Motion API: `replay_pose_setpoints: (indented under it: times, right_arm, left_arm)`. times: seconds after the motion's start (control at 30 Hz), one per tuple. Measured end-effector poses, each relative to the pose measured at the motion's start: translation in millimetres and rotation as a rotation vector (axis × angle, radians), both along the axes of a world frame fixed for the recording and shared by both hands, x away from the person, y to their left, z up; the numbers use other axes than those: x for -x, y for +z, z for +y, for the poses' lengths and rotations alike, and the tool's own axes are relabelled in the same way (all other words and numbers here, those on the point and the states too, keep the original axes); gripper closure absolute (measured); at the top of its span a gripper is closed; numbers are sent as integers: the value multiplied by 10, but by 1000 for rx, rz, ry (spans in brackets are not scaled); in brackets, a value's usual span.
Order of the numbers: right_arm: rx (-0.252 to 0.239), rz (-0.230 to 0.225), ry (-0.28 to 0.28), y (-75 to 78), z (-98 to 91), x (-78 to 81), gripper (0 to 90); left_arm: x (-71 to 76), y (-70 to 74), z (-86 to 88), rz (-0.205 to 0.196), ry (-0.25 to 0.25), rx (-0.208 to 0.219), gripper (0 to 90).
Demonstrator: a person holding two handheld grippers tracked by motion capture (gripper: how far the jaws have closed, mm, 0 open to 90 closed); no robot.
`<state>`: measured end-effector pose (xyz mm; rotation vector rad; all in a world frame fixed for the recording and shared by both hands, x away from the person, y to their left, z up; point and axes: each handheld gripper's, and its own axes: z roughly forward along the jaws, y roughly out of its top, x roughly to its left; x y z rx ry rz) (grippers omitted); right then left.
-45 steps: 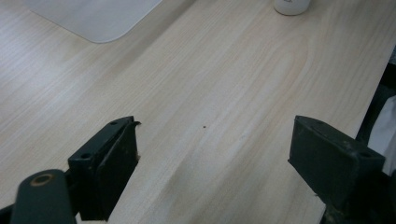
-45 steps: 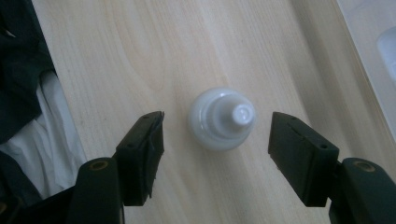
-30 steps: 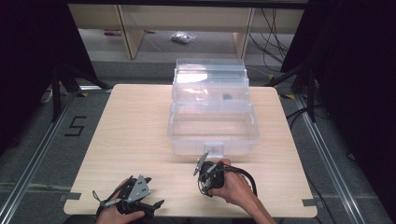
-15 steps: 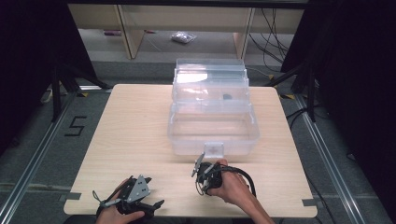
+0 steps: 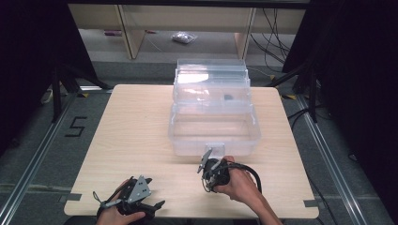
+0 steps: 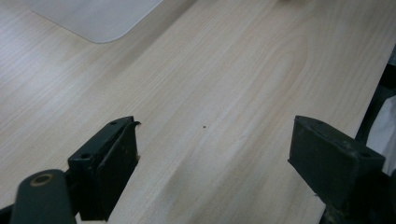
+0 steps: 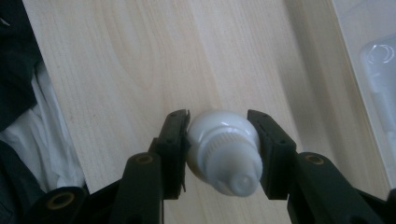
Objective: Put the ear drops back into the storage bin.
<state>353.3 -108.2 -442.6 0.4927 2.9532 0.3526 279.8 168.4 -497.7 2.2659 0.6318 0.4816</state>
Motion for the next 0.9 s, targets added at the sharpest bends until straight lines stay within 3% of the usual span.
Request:
replay_pose_setpoints:
  times: [0.03, 0.07, 0.2, 0.3, 0.37, 0.43, 0.47, 0.53, 0.57, 0.63, 0.67, 0.7, 0.73, 0.83, 0.9]
  right_arm:
    - [-7, 4, 9, 4, -7, -14, 601]
    - [-11, 19, -17, 12, -6, 1, 601]
    - [-18, 34, -18, 91, -66, -57, 601]
    - [-13, 28, -14, 163, -123, -95, 601]
    - [-16, 27, -19, 206, -157, -111, 601]
    - [-14, 31, -23, 230, -178, -121, 601]
    - [-17, 41, -44, 293, -231, -139, 601]
    - [-9, 47, -59, 338, -266, -154, 601]
    - [-7, 44, -78, 363, -285, -156, 601]
    - [-12, 38, -69, 418, -330, -178, 601]
    - [-12, 38, -69, 418, -330, -178, 601]
    - [-13, 36, -77, 504, -387, -199, 601]
    - [-14, 32, -86, 532, -405, -204, 601]
    - [-16, 32, -89, 640, -475, -241, 601]
    - [-13, 29, -103, 706, -525, -268, 601]
  left_arm:
    - [3, -2, -1, 4, 1, 7, 150]
    - [8, -16, -12, 13, 13, 36, 150]
    - [1, -2, 0, 2, 2, 6, 150]
    - [8, -10, -9, 3, 10, 36, 149]
    - [1, -3, -2, 1, 3, 6, 150]
    - [0, -3, -2, 2, 3, 7, 150]
    - [11, -16, -15, 16, 16, 41, 149]
    - [1, -4, -3, 2, 3, 3, 150]
    - [0, -4, -2, 3, 1, 2, 150]
    - [8, -21, -17, 18, 17, 42, 150]
    - [8, -21, -17, 18, 17, 42, 150]
    - [-1, -3, -2, 2, 0, -2, 150]
    - [9, -8, -9, 12, 2, 21, 150]
    - [9, -21, -17, 16, 19, 37, 150]
    - [7, -1, -3, 14, -7, 11, 150]
